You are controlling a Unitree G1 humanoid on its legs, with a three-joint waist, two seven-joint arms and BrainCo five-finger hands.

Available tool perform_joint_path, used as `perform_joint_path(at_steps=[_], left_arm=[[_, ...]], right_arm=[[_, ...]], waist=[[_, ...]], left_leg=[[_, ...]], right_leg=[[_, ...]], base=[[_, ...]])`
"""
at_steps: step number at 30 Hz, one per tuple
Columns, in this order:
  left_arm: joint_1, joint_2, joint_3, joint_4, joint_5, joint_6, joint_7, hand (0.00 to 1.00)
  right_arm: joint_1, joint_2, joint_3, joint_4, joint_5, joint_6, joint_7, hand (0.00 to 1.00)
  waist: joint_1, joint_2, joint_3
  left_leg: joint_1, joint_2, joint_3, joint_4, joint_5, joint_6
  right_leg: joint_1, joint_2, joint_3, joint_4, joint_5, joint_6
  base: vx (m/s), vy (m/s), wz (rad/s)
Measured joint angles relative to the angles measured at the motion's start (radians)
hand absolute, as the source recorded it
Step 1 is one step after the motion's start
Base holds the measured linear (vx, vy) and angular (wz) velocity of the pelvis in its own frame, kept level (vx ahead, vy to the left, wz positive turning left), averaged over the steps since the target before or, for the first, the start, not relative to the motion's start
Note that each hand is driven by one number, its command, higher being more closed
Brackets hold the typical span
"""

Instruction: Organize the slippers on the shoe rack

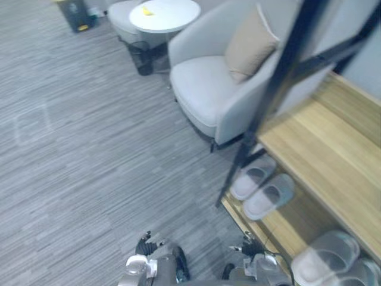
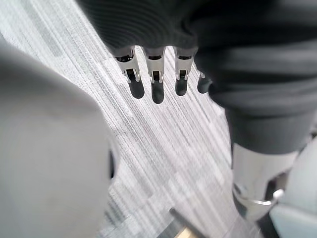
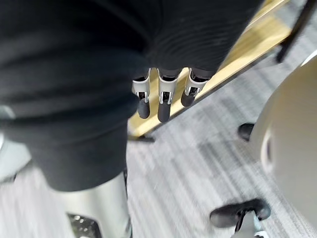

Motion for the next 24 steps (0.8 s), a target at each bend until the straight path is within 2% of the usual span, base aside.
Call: perform_joint_path(at_steps=[2, 6, 7, 8, 9, 10, 11, 13, 15, 16, 18, 19, 20, 22, 23, 24], left_arm=[[-0.007, -0.004, 0.004, 0.001, 0.011, 0.001, 0.001, 0.00], [0.010, -0.001, 0.013, 0.009, 0.038, 0.003, 0.003, 0.00], [0.010, -0.002, 0.014, 0.010, 0.038, 0.003, 0.007, 0.00], [0.013, -0.002, 0.014, 0.012, 0.038, 0.003, 0.012, 0.00], [0.013, 0.003, 0.014, 0.021, 0.038, 0.003, 0.019, 0.00], [0.015, 0.007, 0.012, 0.027, 0.038, 0.003, 0.018, 0.00], [0.018, 0.013, 0.010, 0.042, 0.038, 0.005, 0.019, 0.00], [0.016, 0.016, 0.010, 0.051, 0.037, 0.013, 0.019, 0.00], [0.013, 0.012, 0.012, 0.051, 0.036, 0.014, 0.020, 0.00], [0.012, 0.008, 0.014, 0.052, 0.034, 0.014, 0.020, 0.00], [0.005, 0.002, 0.022, 0.054, 0.031, 0.013, 0.020, 0.00], [0.002, 0.003, 0.029, 0.060, 0.029, 0.012, 0.020, 0.00], [0.003, 0.001, 0.048, 0.062, 0.027, 0.013, 0.020, 0.00], [0.009, 0.001, 0.078, 0.068, 0.027, 0.012, 0.022, 0.00], [0.017, -0.007, 0.096, 0.074, 0.026, 0.013, 0.022, 0.00], [0.022, -0.010, 0.103, 0.072, 0.023, 0.012, 0.021, 0.00]], right_arm=[[0.003, 0.002, -0.001, 0.000, 0.000, 0.002, 0.001, 0.00], [-0.008, 0.028, -0.003, 0.002, 0.000, 0.003, 0.001, 0.00], [-0.012, 0.030, -0.003, 0.006, -0.001, 0.005, 0.002, 0.00], [-0.018, 0.030, -0.001, 0.006, -0.001, 0.009, 0.003, 0.00], [-0.010, 0.033, 0.002, 0.006, -0.001, 0.010, 0.006, 0.00], [-0.003, 0.034, 0.006, 0.007, -0.001, 0.010, 0.007, 0.00], [-0.002, 0.035, 0.005, -0.002, -0.002, 0.006, 0.013, 0.00], [-0.006, 0.032, 0.006, 0.001, -0.002, 0.007, 0.014, 0.00], [-0.007, 0.023, 0.006, 0.003, -0.002, 0.006, 0.015, 0.00], [-0.013, 0.022, 0.006, 0.002, -0.002, 0.004, 0.016, 0.00], [-0.017, 0.022, 0.007, 0.003, -0.001, 0.001, 0.018, 0.00], [-0.020, 0.025, 0.007, 0.003, -0.001, 0.000, 0.019, 0.00], [-0.020, 0.026, 0.007, 0.003, -0.001, 0.000, 0.019, 0.00], [-0.018, 0.028, 0.010, 0.006, -0.001, 0.001, 0.021, 0.00], [-0.031, 0.025, 0.009, 0.007, -0.001, 0.003, 0.021, 0.00], [-0.037, 0.026, 0.008, 0.007, -0.001, 0.003, 0.021, 0.00]], waist=[[0.007, 0.001, -0.001], [0.012, -0.009, -0.010], [0.012, -0.010, -0.009], [0.014, -0.007, -0.011], [0.013, -0.010, -0.009], [0.013, -0.009, -0.008], [0.000, -0.011, -0.010], [-0.007, -0.015, -0.010], [-0.004, -0.012, -0.008], [-0.009, -0.008, -0.005], [-0.014, -0.006, -0.003], [-0.015, -0.011, 0.003], [-0.017, -0.016, 0.006], [-0.016, -0.027, 0.003], [-0.013, -0.005, 0.002], [-0.011, 0.003, -0.001]], left_leg=[[0.025, 0.003, 0.051, 0.001, -0.035, 0.003], [0.076, -0.083, -0.007, -0.082, -0.014, 0.019], [0.085, -0.100, -0.022, -0.095, -0.023, 0.034], [0.095, -0.101, -0.028, -0.103, -0.026, 0.037], [0.134, -0.104, -0.041, -0.124, -0.020, 0.033], [0.164, -0.105, -0.064, -0.140, -0.015, 0.042], [0.196, -0.103, -0.101, -0.161, -0.014, 0.042], [0.239, -0.101, -0.158, -0.189, -0.014, 0.040], [0.272, -0.102, -0.214, -0.202, -0.013, 0.039], [0.284, -0.097, -0.257, -0.203, -0.016, 0.036], [0.307, -0.095, -0.328, -0.222, -0.025, 0.019], [0.327, -0.100, -0.380, -0.236, -0.033, 0.008], [0.343, -0.103, -0.422, -0.228, -0.052, -0.002], [0.360, -0.102, -0.473, -0.194, -0.097, -0.022], [0.351, -0.074, -0.484, -0.140, -0.127, -0.040], [0.308, -0.065, -0.470, -0.061, -0.138, -0.059]], right_leg=[[0.043, -0.013, -0.038, -0.019, 0.005, 0.010], [0.081, -0.040, -0.029, -0.032, 0.007, 0.012], [0.065, -0.065, -0.033, 0.044, 0.016, 0.033], [0.037, -0.083, -0.031, 0.132, 0.021, 0.035], [-0.016, -0.121, -0.015, 0.307, 0.049, 0.018], [-0.073, -0.136, 0.014, 0.438, 0.065, -0.024], [-0.128, -0.118, 0.063, 0.558, 0.038, -0.017], [-0.193, -0.070, 0.102, 0.608, -0.018, -0.005], [-0.249, -0.019, 0.116, 0.536, -0.042, -0.008], [-0.286, 0.029, 0.160, 0.434, -0.040, -0.009], [-0.324, 0.098, 0.251, 0.249, 0.015, 0.004], [-0.326, 0.115, 0.292, 0.137, 0.078, -0.007], [-0.327, 0.116, 0.307, 0.090, 0.133, -0.027], [-0.328, 0.118, 0.290, 0.070, 0.220, -0.065], [-0.317, 0.131, 0.267, 0.091, 0.202, -0.077], [-0.311, 0.133, 0.251, 0.085, 0.178, -0.085]], base=[[0.03, 0.128, 0.87], [0.07, 0.106, 0.45], [0.10, 0.074, 0.36], [0.17, 0.100, 0.28], [0.15, 0.089, 0.24], [0.21, 0.093, 0.46], [0.16, 0.036, 0.56], [0.27, 0.003, 0.81], [0.28, -0.010, 0.91], [0.31, -0.023, 1.10], [0.37, -0.074, 1.32], [0.47, -0.151, 1.48], [0.42, -0.160, 1.36], [0.49, -0.223, 1.10], [0.51, -0.218, 0.87], [0.40, -0.167, 0.67]])
